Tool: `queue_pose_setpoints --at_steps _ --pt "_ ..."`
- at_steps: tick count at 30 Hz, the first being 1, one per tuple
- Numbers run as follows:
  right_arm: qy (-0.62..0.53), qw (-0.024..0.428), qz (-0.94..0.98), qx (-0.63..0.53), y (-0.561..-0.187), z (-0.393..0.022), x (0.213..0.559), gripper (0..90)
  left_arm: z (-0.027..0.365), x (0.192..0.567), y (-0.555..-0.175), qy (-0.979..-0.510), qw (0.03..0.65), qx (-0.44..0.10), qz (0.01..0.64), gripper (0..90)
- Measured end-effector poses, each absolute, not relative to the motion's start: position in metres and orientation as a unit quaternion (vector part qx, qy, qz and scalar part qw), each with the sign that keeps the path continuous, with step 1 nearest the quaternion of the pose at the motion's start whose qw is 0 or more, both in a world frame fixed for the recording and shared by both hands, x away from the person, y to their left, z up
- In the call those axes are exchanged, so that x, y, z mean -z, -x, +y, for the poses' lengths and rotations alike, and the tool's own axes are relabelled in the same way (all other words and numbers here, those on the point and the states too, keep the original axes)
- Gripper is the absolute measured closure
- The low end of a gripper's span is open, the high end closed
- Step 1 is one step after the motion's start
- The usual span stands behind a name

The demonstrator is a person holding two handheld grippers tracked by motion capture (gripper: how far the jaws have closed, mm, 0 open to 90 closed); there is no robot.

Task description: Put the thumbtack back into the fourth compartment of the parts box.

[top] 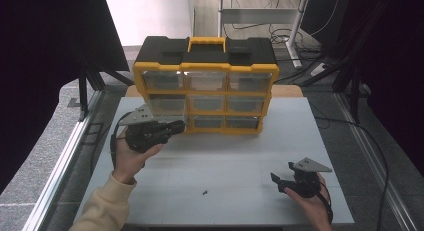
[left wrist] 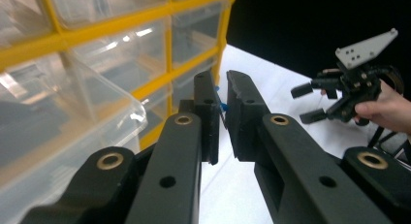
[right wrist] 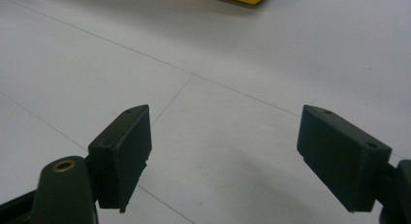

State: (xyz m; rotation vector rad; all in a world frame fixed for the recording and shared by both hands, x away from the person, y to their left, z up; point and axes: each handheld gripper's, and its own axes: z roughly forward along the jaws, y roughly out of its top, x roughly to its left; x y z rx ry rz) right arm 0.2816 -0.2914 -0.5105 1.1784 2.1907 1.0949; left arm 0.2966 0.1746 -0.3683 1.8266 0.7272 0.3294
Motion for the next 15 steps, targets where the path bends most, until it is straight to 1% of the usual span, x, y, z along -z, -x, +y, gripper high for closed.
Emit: queue_pose_setpoints --at_steps 8,15 --pt "-0.425 0.21 0.788 -0.393 -0.282 -0.292 0.511 20.1 0.187 0.353 -0.311 -0.758 0.546 -0.156 0.32 82.8" --pt "-0.426 0.209 0.788 -0.393 -0.282 -0.292 0.511 20.1 0.195 0.351 -0.329 -0.75 0.543 -0.158 0.343 82.8"
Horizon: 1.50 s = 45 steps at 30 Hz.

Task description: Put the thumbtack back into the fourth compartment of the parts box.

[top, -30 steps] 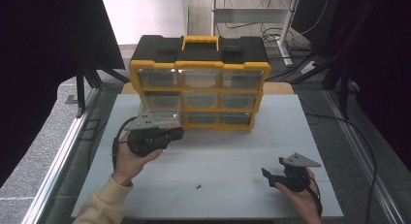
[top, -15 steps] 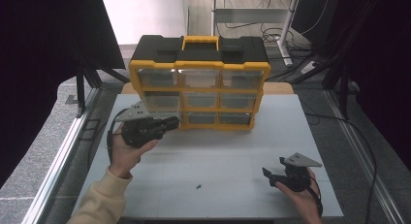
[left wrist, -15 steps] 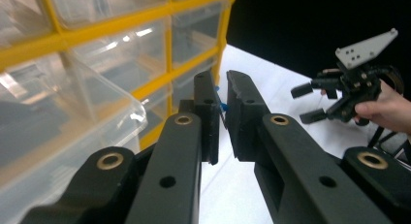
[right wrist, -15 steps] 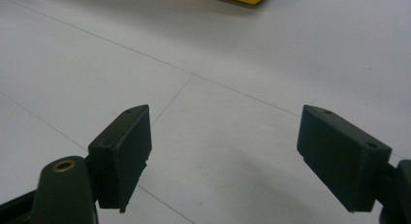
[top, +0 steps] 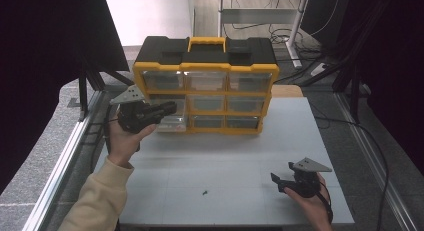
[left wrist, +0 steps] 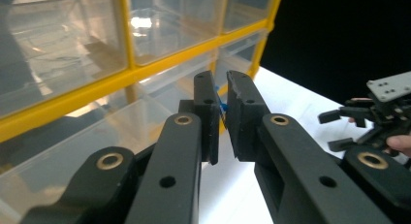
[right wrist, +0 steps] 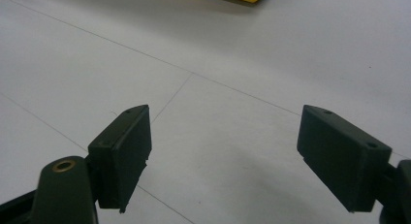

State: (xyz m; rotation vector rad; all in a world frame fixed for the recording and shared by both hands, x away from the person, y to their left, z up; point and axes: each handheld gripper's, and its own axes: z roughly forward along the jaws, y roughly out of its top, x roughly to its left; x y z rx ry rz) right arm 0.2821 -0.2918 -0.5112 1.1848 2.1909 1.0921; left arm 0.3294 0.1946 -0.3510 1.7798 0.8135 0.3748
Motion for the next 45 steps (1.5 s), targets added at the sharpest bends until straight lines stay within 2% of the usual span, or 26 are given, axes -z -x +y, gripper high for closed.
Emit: queue_pose_setpoints --at_steps 19,21,23,24,27,33,45 --pt "-0.426 0.208 0.789 -0.392 -0.283 -0.292 0.512 20.0 0.211 0.374 -0.359 -0.74 0.514 -0.173 0.397 80.6" --pt "-0.425 0.208 0.789 -0.392 -0.283 -0.292 0.512 20.0 0.21 0.375 -0.358 -0.739 0.515 -0.182 0.394 72.2" --pt "-0.426 0.207 0.789 -0.391 -0.283 -0.292 0.512 20.0 0.208 0.375 -0.356 -0.736 0.517 -0.184 0.395 54.5" --pt "-0.426 0.207 0.789 -0.391 -0.283 -0.292 0.512 20.0 0.207 0.375 -0.354 -0.734 0.52 -0.186 0.395 49.1" --pt "-0.426 0.207 0.789 -0.391 -0.283 -0.292 0.513 20.0 0.204 0.373 -0.348 -0.734 0.525 -0.182 0.389 38.5" --pt "-0.425 0.206 0.79 -0.39 -0.283 -0.292 0.513 19.9 0.192 0.375 -0.328 -0.757 0.524 -0.161 0.355 33.0" --pt "-0.425 0.203 0.793 -0.387 -0.282 -0.291 0.513 19.8 0.175 0.402 -0.297 -0.773 0.535 -0.127 0.317 32.5"
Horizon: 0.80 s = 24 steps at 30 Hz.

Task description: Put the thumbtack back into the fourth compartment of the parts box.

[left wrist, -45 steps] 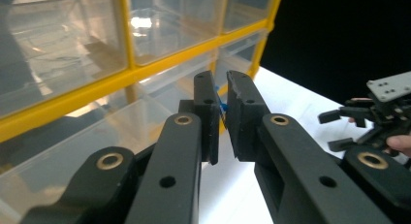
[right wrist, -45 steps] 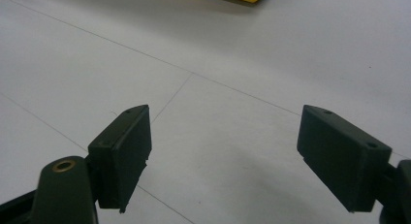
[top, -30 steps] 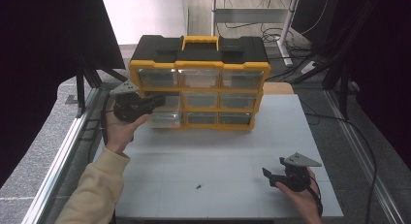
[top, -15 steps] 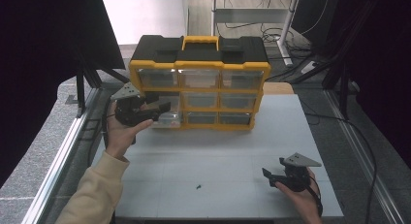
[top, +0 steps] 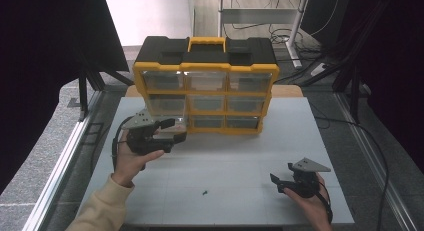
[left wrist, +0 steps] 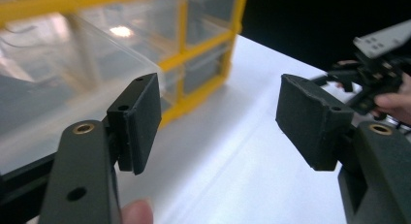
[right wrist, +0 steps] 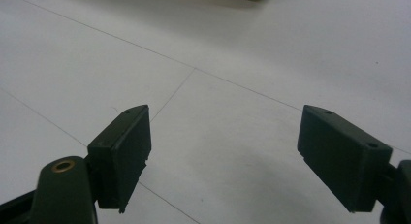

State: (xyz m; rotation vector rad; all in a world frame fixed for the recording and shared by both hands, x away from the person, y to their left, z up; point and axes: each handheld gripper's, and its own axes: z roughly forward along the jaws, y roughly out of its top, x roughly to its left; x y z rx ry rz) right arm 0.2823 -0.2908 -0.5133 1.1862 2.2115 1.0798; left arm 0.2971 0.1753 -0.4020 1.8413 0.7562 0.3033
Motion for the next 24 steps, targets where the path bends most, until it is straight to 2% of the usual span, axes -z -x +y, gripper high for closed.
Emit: queue_pose_setpoints --at_steps 9,18,24 --pt "-0.422 0.2 0.796 -0.384 -0.282 -0.289 0.515 19.6 0.16 0.428 -0.285 -0.8 0.511 -0.095 0.301 32.5" --pt "-0.421 0.191 0.803 -0.375 -0.283 -0.288 0.518 19.0 0.143 0.437 -0.279 -0.815 0.502 -0.058 0.286 32.4" --pt "-0.417 0.18 0.816 -0.357 -0.284 -0.284 0.523 18.4 0.131 0.449 -0.279 -0.833 0.475 -0.036 0.28 32.3"
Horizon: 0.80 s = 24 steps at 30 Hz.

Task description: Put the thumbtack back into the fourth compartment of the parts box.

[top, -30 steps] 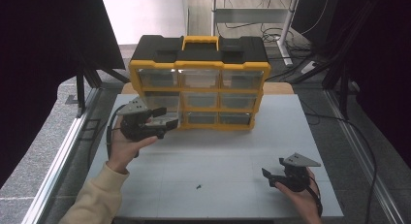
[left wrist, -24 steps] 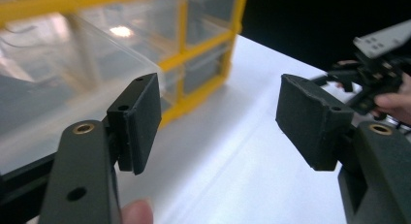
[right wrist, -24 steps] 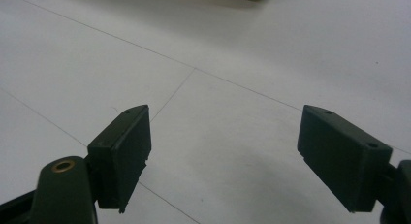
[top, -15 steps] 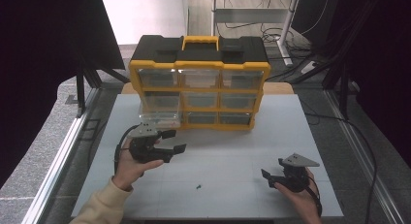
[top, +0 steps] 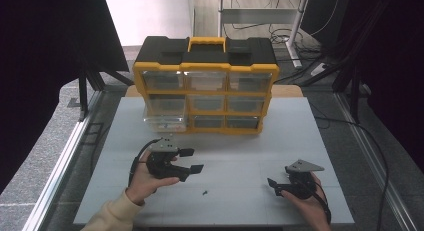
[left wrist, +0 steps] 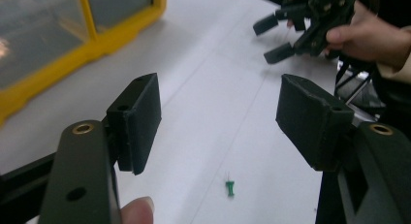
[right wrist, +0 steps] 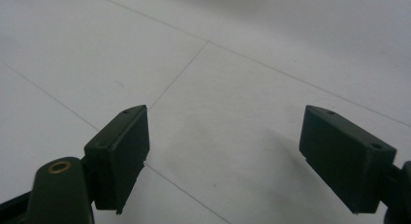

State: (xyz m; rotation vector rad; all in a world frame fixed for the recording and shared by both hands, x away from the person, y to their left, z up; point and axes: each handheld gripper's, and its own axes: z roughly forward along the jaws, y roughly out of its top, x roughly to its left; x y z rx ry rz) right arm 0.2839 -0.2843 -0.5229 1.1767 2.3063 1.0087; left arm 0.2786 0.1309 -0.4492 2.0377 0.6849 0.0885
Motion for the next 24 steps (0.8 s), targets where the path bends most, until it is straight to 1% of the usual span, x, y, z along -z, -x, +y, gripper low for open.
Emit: queue_pose_setpoints --at_steps 4,9,18,24 --pt "-0.413 0.181 0.819 -0.354 -0.283 -0.282 0.523 18.3 0.129 0.456 -0.282 -0.836 0.466 -0.021 0.289 32.4" --pt "-0.415 0.184 0.816 -0.359 -0.283 -0.284 0.522 18.3 0.131 0.456 -0.283 -0.829 0.476 -0.003 0.295 32.6" --pt "-0.413 0.196 0.811 -0.364 -0.282 -0.284 0.519 18.5 0.126 0.461 -0.278 -0.838 0.462 -0.011 0.291 32.7" --pt "-0.413 0.195 0.81 -0.367 -0.282 -0.285 0.518 18.5 0.117 0.466 -0.273 -0.85 0.444 -0.02 0.282 32.7"
